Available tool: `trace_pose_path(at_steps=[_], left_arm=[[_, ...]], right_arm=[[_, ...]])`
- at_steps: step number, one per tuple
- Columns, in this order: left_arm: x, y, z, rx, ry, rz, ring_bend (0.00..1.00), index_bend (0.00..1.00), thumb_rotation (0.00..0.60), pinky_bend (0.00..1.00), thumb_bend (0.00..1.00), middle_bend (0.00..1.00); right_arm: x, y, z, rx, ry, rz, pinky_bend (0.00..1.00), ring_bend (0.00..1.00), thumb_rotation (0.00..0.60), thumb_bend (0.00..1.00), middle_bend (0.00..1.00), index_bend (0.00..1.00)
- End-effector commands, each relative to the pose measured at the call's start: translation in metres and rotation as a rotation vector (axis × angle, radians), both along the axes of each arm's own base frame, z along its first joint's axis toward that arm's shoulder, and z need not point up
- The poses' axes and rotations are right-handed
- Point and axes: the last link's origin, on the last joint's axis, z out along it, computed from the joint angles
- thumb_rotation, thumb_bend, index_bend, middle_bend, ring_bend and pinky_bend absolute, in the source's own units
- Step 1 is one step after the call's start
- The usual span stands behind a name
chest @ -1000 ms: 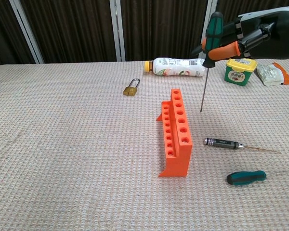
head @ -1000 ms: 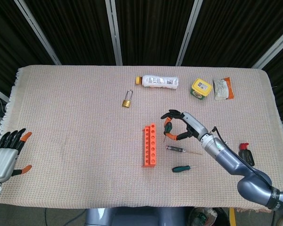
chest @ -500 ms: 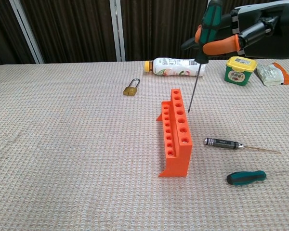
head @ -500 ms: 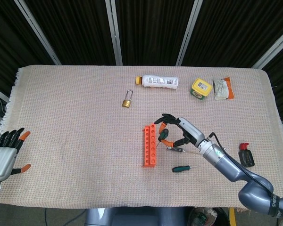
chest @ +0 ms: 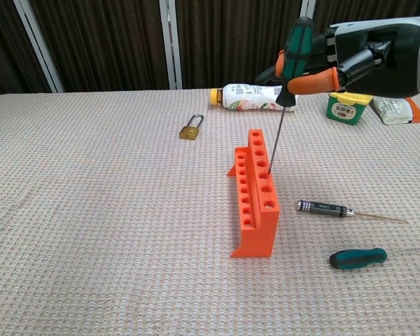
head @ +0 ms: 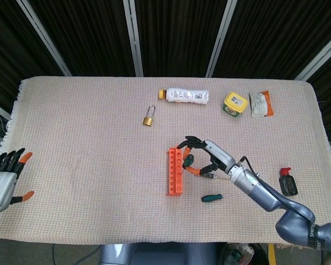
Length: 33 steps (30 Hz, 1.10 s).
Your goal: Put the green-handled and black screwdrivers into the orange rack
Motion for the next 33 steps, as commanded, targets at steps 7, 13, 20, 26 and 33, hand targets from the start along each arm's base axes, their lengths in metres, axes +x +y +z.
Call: trace_pose_path(at_steps=[7,13,20,26,33], left_arm=[[-0.001,0.000,0.000,0.000,0.001,0.009,0.00,0.09,0.599,0.00,0.09,0.00],[-0.001,0.000,-0.001,-0.001,0.001,0.011,0.00,0.09,0.600,0.00,0.09,0.00],[-0.002,0.000,-0.001,-0.003,0.002,0.016,0.00,0.09,0.600,0.00,0.09,0.00],[-0.001,0.001,-0.001,-0.003,0.000,0.012,0.00,0.09,0.600,0.00,0.09,0.00],[0.001,0.002,0.000,-0.002,0.003,0.003,0.00,0.08,0.600,0.00,0.09,0.00]], right_arm=[[-0.003,-0.004,-0.004,0.004,0.004,-0.012,0.00,0.00,0.600,0.41,0.24,0.61],[-0.003,-0.005,-0.006,0.007,0.007,-0.012,0.00,0.00,0.600,0.41,0.25,0.61],[-0.006,-0.005,-0.011,0.003,0.023,-0.006,0.00,0.00,0.600,0.41,0.25,0.61],[-0.011,-0.001,-0.019,-0.019,0.060,0.027,0.00,0.00,0.600,0.41,0.25,0.61],[-0.016,0.004,-0.031,-0.046,0.097,0.057,0.00,0.00,0.600,0.41,0.25,0.61]])
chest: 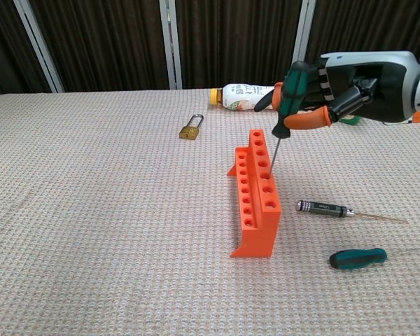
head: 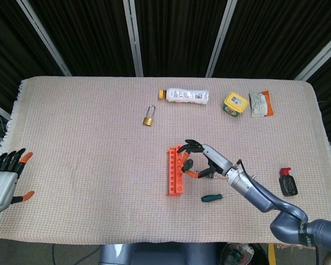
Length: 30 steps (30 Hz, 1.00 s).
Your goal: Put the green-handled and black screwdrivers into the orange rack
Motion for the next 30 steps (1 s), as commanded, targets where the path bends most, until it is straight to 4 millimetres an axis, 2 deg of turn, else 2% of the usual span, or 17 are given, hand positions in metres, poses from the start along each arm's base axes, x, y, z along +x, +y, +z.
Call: trace_pose_path(at_steps=[1,24,30], left_arm=[[0.000,0.000,0.001,0.002,-0.001,0.000,0.00,0.08,0.600,0.00,0.09,0.00],[-0.002,-0.001,-0.002,-0.010,-0.007,0.005,0.00,0.08,0.600,0.00,0.09,0.00],[-0.003,-0.001,-0.002,-0.010,-0.009,0.007,0.00,0.08,0.600,0.00,0.09,0.00]], right_arm=[[-0.003,0.002,-0.006,-0.008,0.011,0.005,0.00,0.00,0.600,0.41,0.25,0.61],[-0.010,0.005,-0.031,-0.069,0.125,0.049,0.00,0.00,0.600,0.31,0.23,0.53],[-0.011,0.005,-0.035,-0.058,0.152,0.044,0.00,0.00,0.600,0.31,0.21,0.44]])
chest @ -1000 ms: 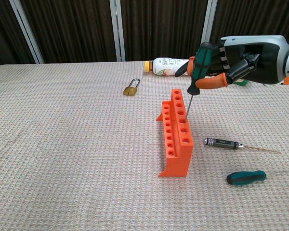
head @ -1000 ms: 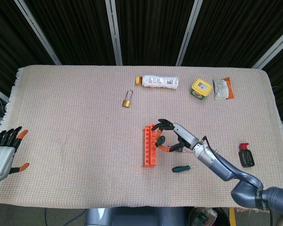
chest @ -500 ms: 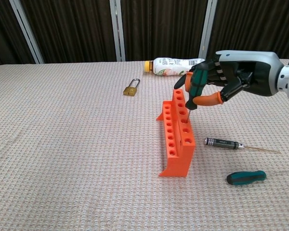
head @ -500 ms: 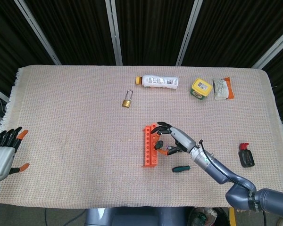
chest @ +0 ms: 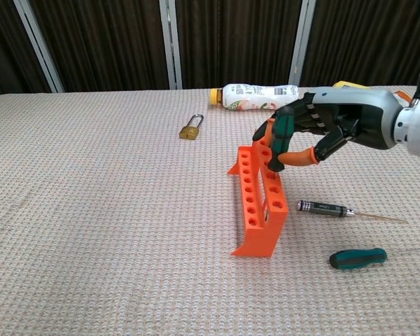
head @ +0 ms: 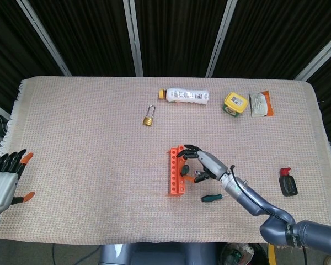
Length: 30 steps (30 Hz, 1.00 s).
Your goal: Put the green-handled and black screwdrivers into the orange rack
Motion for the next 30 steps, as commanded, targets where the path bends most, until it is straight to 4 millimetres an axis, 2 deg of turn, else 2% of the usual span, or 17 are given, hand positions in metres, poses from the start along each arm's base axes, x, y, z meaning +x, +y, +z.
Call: trace_pose_path(at_steps=[1,12,19,30], left_arm=[[-0.001,0.000,0.000,0.001,-0.002,0.002,0.00,0.08,0.600,0.00,0.09,0.00],[-0.005,-0.001,0.000,0.003,-0.011,0.007,0.00,0.08,0.600,0.00,0.09,0.00],[-0.005,0.001,-0.001,0.000,-0.017,0.000,0.00,0.08,0.600,0.00,0.09,0.00],[-0.007,0.001,-0.001,-0.002,-0.018,0.002,0.00,0.08,0.600,0.00,0.09,0.00]], right_arm=[[0.000,0.000,-0.003,0.014,0.014,-0.006,0.00,0.00,0.600,0.30,0.21,0.43],[0.004,0.002,0.002,0.002,0.018,0.005,0.00,0.00,0.600,0.28,0.18,0.30],[0.008,0.005,0.013,-0.018,0.018,0.024,0.00,0.00,0.600,0.28,0.18,0.32],[0.010,0.017,0.012,0.001,0.013,0.041,0.00,0.00,0.600,0.28,0.22,0.35]])
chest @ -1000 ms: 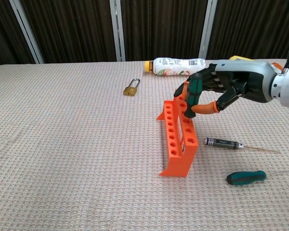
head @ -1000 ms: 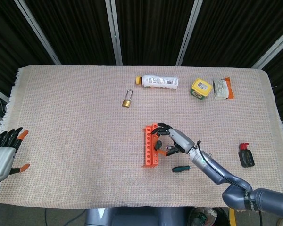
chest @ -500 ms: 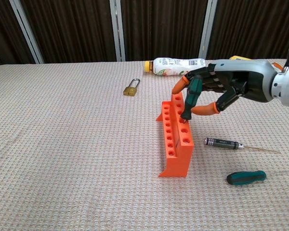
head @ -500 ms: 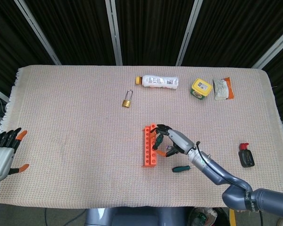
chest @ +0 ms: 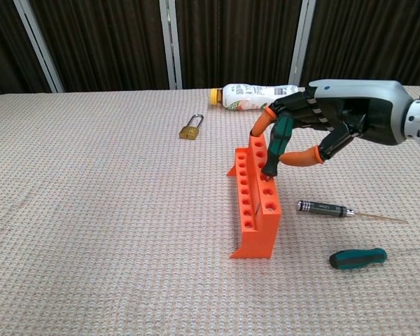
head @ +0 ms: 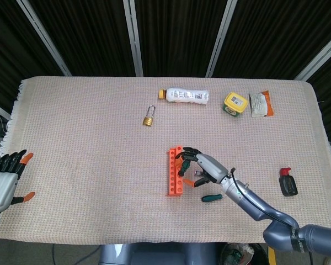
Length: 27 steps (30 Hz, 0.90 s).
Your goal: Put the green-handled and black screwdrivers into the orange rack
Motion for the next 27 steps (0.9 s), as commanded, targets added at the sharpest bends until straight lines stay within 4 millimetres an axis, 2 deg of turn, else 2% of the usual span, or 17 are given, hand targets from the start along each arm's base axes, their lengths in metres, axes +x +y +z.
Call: trace_pose_path(at_steps=[1,20,27], left_arm=[[0.000,0.000,0.000,0.001,0.001,0.000,0.00,0.08,0.600,0.00,0.09,0.00],[0.001,0.001,-0.002,-0.005,-0.001,-0.001,0.00,0.08,0.600,0.00,0.09,0.00],[0.000,0.002,-0.002,-0.002,-0.004,0.001,0.00,0.08,0.600,0.00,0.09,0.00]], right_arm=[[0.000,0.003,0.001,0.000,-0.007,0.005,0.00,0.00,0.600,0.28,0.22,0.35],[0.016,0.022,0.007,0.016,-0.045,0.071,0.00,0.01,0.600,0.28,0.22,0.35],[0.020,0.018,0.013,-0.013,-0.040,0.080,0.00,0.01,0.600,0.28,0.22,0.35]])
